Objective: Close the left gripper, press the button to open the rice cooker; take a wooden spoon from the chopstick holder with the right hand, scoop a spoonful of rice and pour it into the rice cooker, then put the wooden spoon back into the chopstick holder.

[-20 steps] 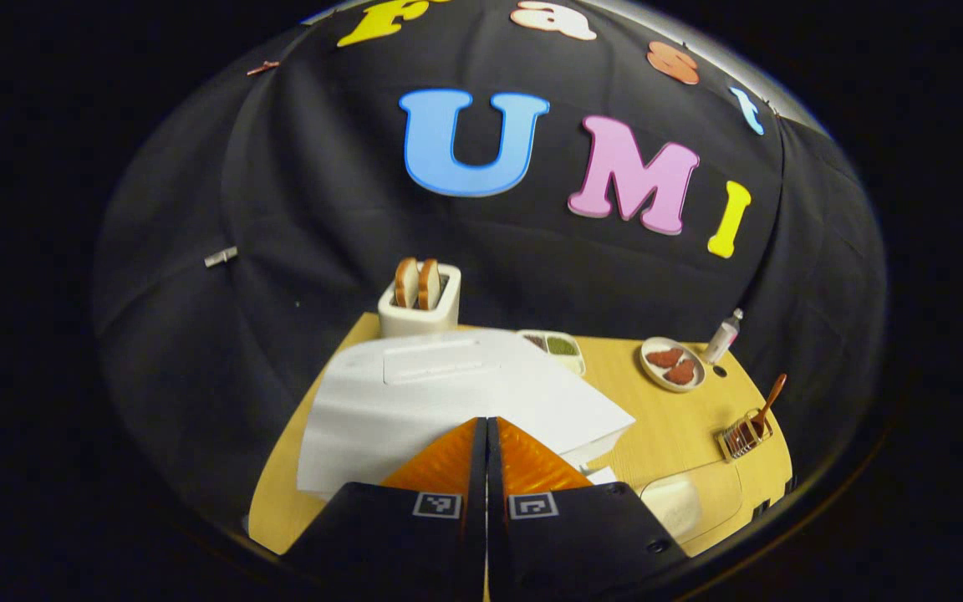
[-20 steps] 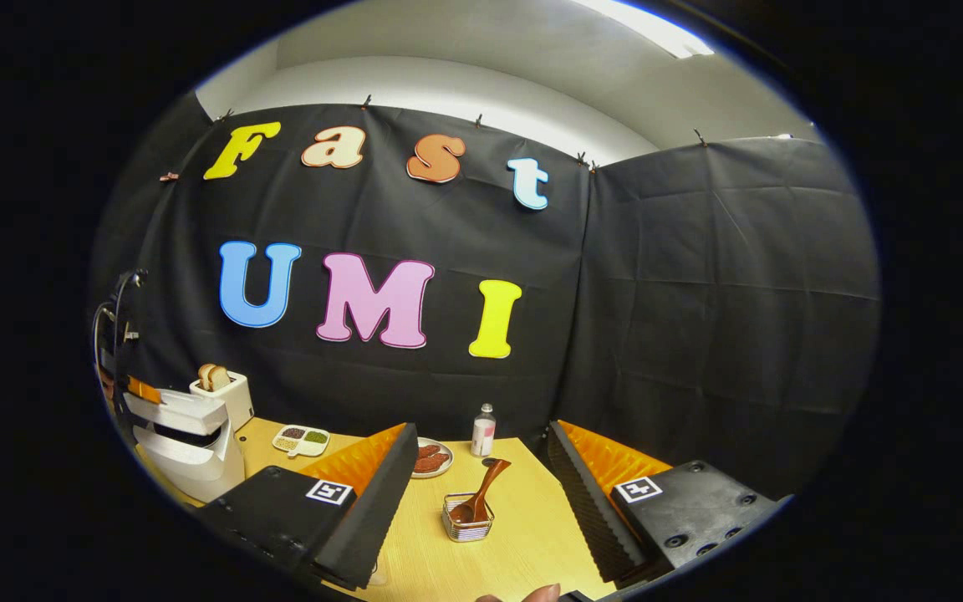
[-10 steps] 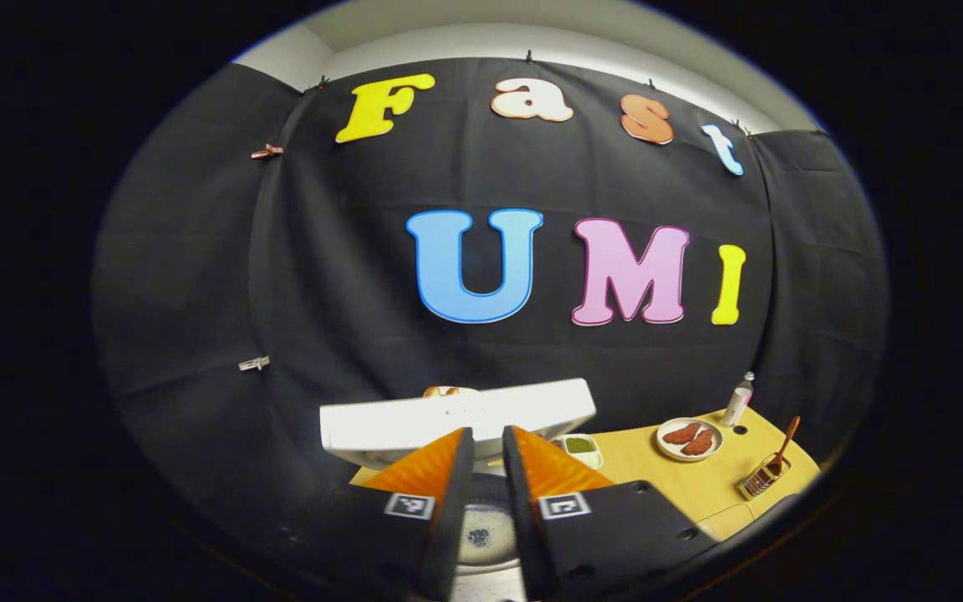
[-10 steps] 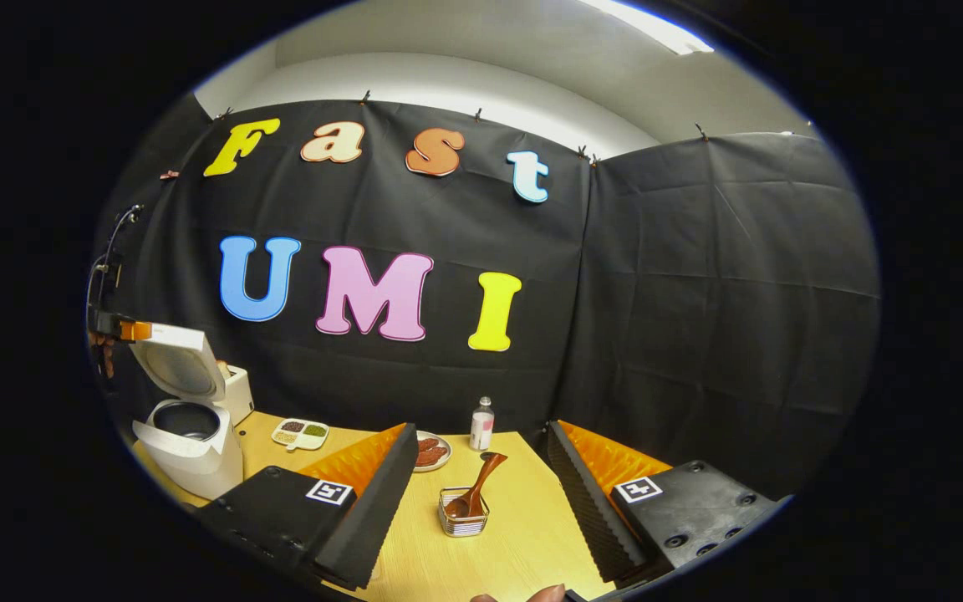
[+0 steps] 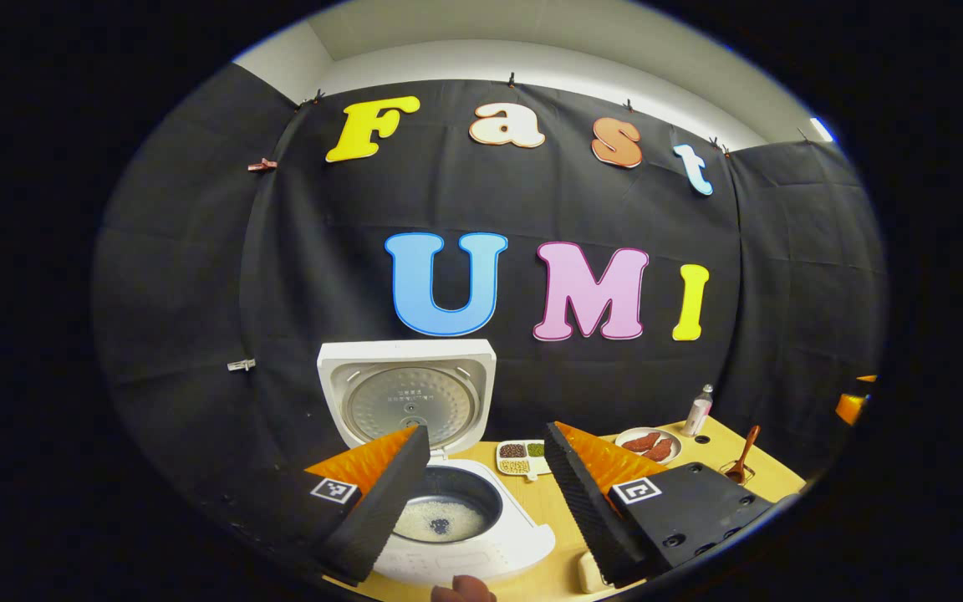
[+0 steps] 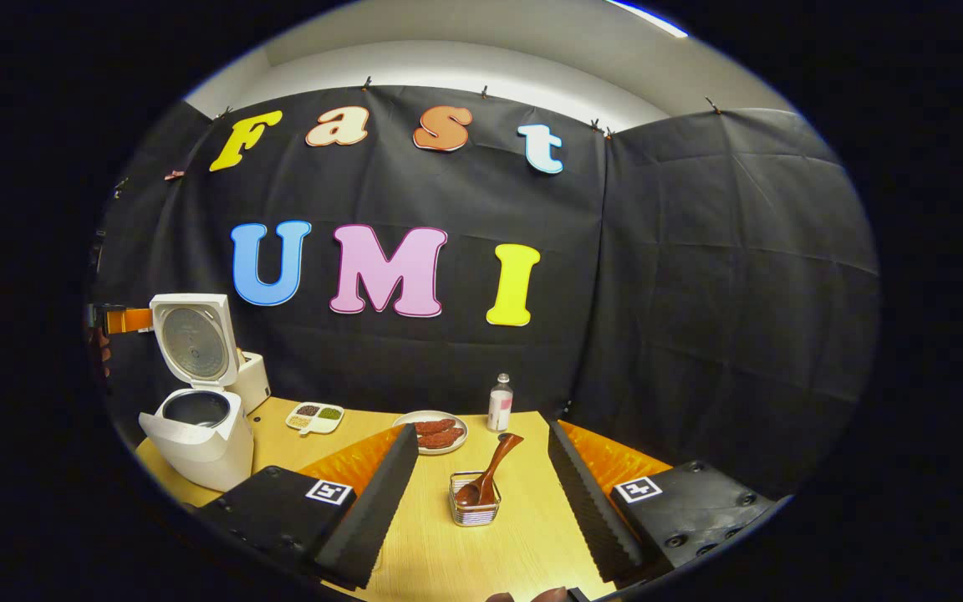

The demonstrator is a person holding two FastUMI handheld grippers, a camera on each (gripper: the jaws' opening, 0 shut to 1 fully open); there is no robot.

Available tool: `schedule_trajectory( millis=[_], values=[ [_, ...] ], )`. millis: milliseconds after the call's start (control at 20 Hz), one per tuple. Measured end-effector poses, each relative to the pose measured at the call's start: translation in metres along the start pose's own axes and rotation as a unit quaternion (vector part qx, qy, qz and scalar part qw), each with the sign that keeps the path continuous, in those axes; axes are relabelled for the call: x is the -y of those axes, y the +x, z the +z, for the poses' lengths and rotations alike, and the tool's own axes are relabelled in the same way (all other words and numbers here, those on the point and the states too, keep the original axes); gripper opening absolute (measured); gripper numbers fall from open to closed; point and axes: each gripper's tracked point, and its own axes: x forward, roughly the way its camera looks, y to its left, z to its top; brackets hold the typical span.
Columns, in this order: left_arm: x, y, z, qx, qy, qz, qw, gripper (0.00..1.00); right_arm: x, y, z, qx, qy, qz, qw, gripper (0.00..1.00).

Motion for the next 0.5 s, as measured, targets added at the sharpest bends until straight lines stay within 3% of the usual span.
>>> schedule_trajectory(
  millis=[500],
  values=[
    [0.019,-0.050,-0.026,-0.017,0.029,0.053,0.998,0.95,0.022,0.115,-0.104,-0.096,0.040,0.055,0.993,0.98]
  ],
)
